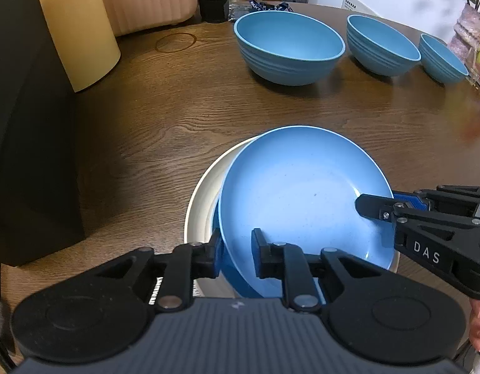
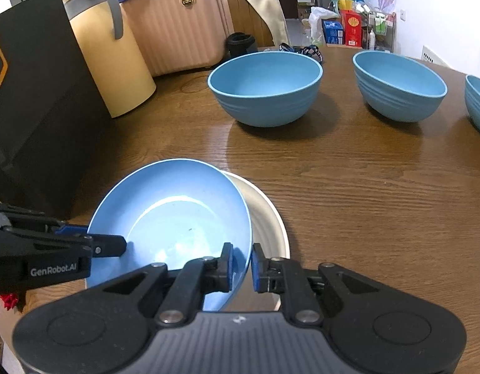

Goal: Organize plates and bowls
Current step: 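Lower the small blue plate onto the stacked plates and open both grippers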

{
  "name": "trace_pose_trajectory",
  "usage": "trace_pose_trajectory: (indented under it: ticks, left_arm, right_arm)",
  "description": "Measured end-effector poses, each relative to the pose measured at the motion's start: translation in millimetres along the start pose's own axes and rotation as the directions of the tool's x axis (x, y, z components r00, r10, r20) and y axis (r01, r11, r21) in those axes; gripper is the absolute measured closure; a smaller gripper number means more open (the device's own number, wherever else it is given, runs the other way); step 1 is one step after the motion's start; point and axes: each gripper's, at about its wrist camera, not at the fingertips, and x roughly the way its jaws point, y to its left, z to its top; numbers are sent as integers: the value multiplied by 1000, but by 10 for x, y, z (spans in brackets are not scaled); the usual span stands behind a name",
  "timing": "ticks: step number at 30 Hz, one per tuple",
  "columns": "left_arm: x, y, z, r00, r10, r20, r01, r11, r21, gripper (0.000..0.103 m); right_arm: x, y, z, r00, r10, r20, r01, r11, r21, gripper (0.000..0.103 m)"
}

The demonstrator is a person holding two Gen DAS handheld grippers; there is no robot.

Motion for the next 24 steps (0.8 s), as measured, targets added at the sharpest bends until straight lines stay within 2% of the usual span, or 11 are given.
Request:
trace_pose_trajectory:
  ticks: [5, 9, 13, 14, 17, 19, 21, 24]
  left_arm:
    - [-28, -6, 15, 1000, 6, 14, -6, 1000, 11, 70]
    - [-91, -4, 36, 999, 10, 42, -11, 1000, 17, 62]
    - [-163, -22, 49, 997, 26, 76, -28, 999, 29, 53]
    - [-185, -25, 47, 996, 29, 83, -32, 999, 31, 51]
    - [-272, -14, 38, 993, 43, 110, -46, 998, 30, 37]
    - [-348, -3, 24, 990, 54, 132, -58, 998, 25, 23]
    - [-422, 29, 4, 986, 60, 157, -62, 998, 10, 13]
    - [-530, 85, -37, 978, 62, 199, -59, 998, -18, 0]
  right_arm:
    - [-22, -39, 10, 1000, 22, 8, -22, 1000, 14, 89]
    - [-67, -62, 23, 999, 33, 21, -34, 999, 27, 68]
    - [-101, -74, 49, 998, 47, 32, -48, 998, 45, 58]
    - [-114, -81, 53, 998, 53, 34, -55, 997, 54, 53]
    - [-161, -97, 64, 997, 58, 44, -62, 995, 75, 42]
    - [-207, -105, 65, 997, 57, 52, -62, 994, 85, 31]
    - [-271, -109, 49, 997, 51, 61, -57, 994, 93, 14]
    - [-379, -117, 13, 998, 34, 61, -40, 994, 104, 0]
